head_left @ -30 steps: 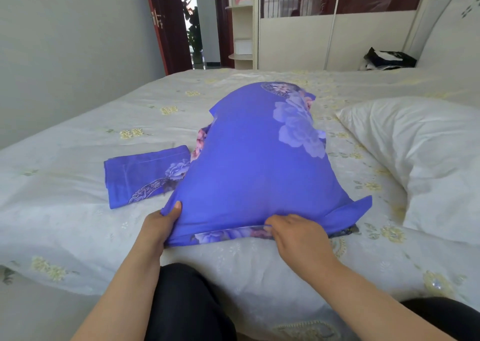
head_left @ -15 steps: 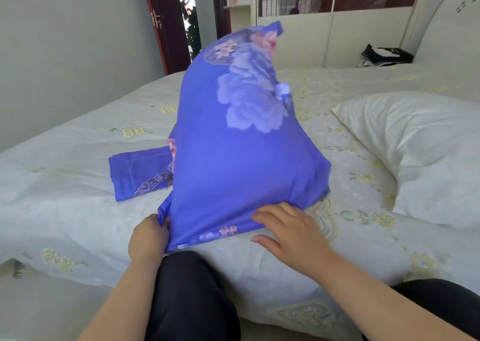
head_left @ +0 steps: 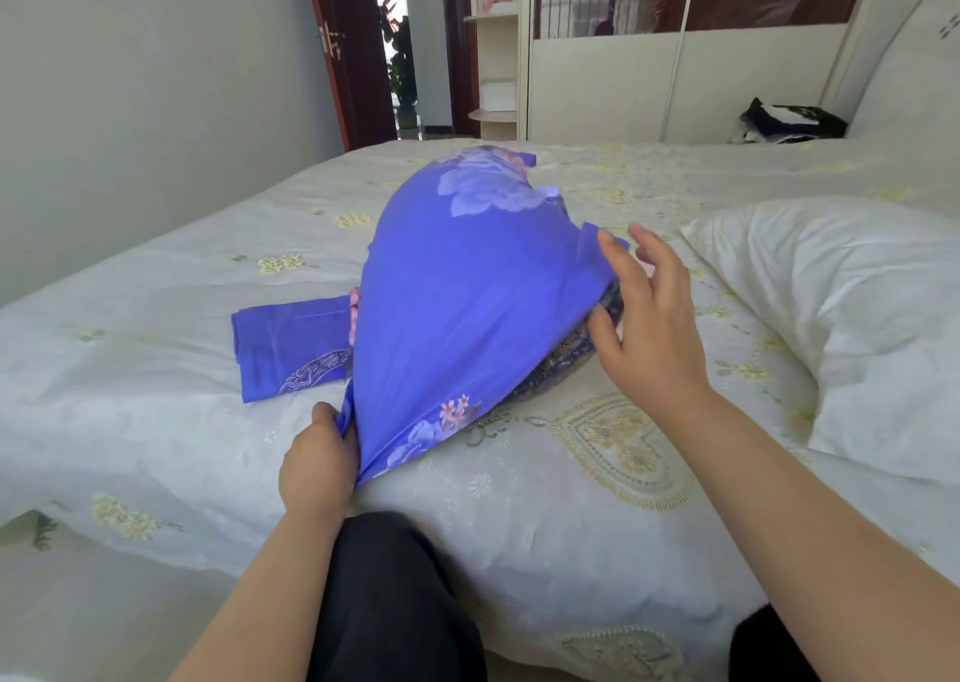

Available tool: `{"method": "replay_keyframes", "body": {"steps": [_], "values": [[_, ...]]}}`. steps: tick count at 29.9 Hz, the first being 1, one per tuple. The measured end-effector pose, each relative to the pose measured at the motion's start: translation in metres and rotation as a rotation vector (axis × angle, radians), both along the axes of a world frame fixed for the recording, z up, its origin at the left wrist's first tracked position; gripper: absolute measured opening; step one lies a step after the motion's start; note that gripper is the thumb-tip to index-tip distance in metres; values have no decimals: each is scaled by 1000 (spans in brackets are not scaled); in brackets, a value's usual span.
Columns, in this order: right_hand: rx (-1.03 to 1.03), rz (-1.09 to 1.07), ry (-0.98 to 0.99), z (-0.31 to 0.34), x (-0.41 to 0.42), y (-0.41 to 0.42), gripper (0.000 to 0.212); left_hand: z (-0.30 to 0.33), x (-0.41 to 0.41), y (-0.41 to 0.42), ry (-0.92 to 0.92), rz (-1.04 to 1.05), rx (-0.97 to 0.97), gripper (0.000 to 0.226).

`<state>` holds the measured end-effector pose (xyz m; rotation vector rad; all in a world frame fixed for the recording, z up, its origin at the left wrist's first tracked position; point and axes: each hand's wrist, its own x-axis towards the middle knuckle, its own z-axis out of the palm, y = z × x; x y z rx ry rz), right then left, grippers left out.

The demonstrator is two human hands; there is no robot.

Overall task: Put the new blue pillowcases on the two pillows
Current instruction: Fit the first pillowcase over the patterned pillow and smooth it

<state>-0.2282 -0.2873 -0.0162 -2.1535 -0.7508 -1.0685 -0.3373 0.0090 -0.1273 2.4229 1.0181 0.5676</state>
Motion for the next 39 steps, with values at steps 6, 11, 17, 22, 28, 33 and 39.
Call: {"method": "replay_keyframes", "body": {"steps": [6, 11, 17, 22, 28, 33, 39], "values": [[-322, 32, 241, 10, 30, -20, 24, 7, 4, -9, -150, -3, 98, 27], [-488, -97, 79, -34, 29, -51, 35, 22, 14, -20, -466, -341, 656, 23], [-402, -102, 286, -60, 31, -72, 41, 54, 46, -87, -308, -839, 753, 79], [-516, -119, 682, -84, 16, -71, 32, 46, 72, -107, 124, -788, 694, 106], [-621, -103, 1115, -79, -8, -84, 63, 32, 75, -115, 147, -795, 693, 99], [-539, -60, 932, -80, -32, -84, 54, 29, 69, -107, 102, -794, 764, 111], [-224, -215, 305, -76, -29, -70, 26, 34, 59, -111, -163, -843, 795, 57]]}}
